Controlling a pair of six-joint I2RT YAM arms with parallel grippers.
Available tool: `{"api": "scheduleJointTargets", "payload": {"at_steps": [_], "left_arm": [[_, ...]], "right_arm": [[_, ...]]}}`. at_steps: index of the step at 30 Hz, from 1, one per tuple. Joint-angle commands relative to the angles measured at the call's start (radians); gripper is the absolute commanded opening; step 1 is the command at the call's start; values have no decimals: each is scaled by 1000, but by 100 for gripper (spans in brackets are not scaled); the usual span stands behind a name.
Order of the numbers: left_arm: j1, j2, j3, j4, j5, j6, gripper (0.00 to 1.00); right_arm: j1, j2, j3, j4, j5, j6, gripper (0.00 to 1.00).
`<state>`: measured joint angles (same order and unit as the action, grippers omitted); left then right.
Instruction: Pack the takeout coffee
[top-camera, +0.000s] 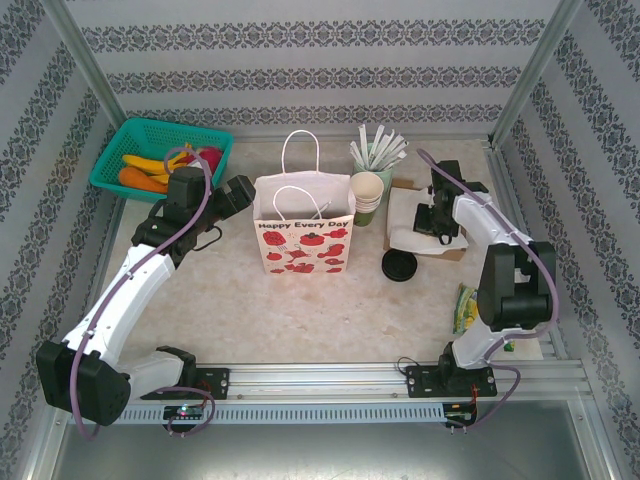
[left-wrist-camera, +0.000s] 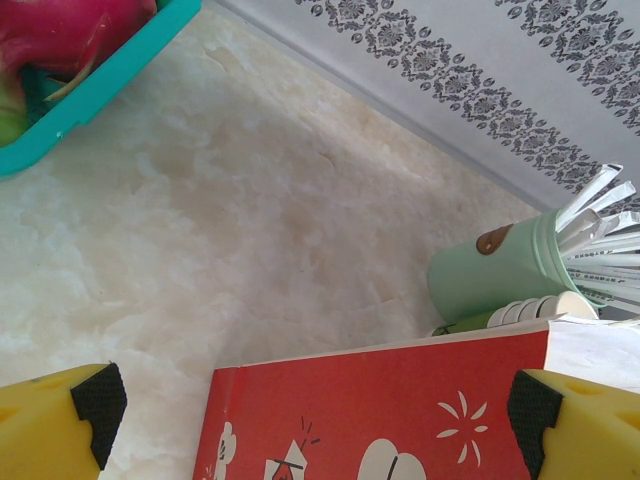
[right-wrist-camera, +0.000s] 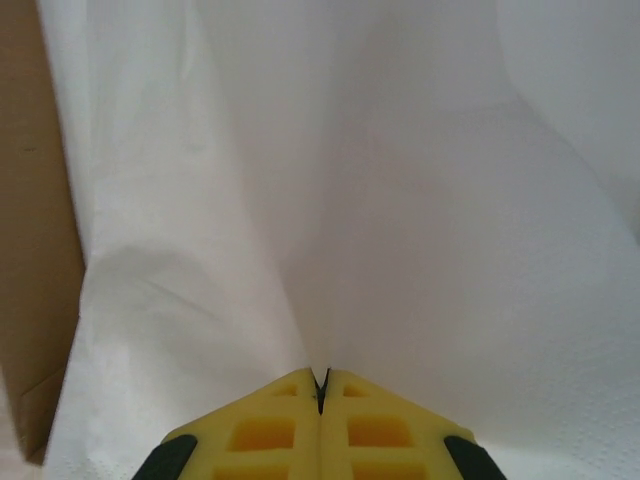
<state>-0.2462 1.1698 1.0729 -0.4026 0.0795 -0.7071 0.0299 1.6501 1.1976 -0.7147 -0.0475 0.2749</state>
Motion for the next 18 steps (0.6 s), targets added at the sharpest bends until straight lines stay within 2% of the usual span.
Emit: {"api": "scheduleJointTargets", "payload": {"at_steps": [1,6,13,17,18], "left_arm": [[13,-5,2,9,13,13,100],[14,-8,-1,6,11,15,100],[14,-16,-6,-1,-7,18,100],[14,-12,0,2,-8,25,100],[14,-10,2,2,-10,28,100]], "right_arm": [[-9,-47,-13,-2,-51,-29,0],[-25,-7,1,14,-56,-90,9],[-3,-61,-14,36,-18,-186,50],[28,-135,-54,56,-20,-333,64],[39,-155,-69,58,-31,-380,78]]}}
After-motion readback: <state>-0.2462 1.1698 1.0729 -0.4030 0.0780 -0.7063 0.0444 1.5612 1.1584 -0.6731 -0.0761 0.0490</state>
